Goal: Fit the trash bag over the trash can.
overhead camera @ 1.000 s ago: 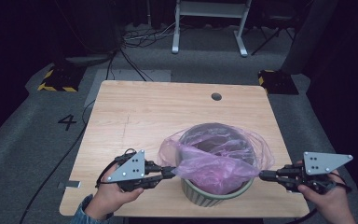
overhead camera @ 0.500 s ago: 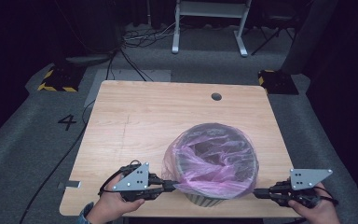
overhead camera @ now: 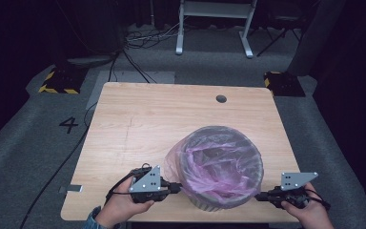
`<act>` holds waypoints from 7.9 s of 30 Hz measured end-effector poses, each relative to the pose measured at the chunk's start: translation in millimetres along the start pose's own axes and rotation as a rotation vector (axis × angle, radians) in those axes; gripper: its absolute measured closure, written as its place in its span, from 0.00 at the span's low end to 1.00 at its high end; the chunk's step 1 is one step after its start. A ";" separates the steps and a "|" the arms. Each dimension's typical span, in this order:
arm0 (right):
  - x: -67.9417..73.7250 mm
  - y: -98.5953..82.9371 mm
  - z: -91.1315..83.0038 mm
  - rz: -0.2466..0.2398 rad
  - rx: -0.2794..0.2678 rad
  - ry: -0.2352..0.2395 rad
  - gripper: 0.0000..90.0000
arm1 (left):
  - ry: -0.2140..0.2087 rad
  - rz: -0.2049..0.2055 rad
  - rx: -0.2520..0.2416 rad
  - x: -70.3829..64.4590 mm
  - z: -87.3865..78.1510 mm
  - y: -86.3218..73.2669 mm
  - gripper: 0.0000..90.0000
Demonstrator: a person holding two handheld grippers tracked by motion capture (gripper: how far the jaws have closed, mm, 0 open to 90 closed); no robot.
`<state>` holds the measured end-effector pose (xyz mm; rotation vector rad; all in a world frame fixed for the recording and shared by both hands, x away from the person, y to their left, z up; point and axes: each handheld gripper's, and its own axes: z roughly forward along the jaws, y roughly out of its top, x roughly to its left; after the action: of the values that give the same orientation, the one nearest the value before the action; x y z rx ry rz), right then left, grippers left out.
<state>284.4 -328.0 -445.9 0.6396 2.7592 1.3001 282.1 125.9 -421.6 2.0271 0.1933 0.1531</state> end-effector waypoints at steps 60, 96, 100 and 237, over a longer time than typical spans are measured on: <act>-9.1 57.0 -24.2 -0.020 -0.229 -0.075 0.99 | 0.112 -0.095 -0.183 46.9 -11.7 21.9 0.70; -26.7 53.3 -30.6 0.006 -0.190 -0.164 0.99 | 0.128 -0.070 -0.200 29.1 -18.7 22.2 0.31; -19.6 62.6 -30.4 -0.049 -0.181 -0.155 0.99 | 0.090 -0.056 -0.180 29.6 -9.1 28.0 0.31; -17.4 125.9 -63.2 -0.082 -0.301 -0.111 0.23 | 0.520 -0.257 0.102 35.4 -31.0 -78.6 0.31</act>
<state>332.5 -309.4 -313.7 0.5510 2.4068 1.5651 305.2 194.9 -477.2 2.0064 0.7962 0.5147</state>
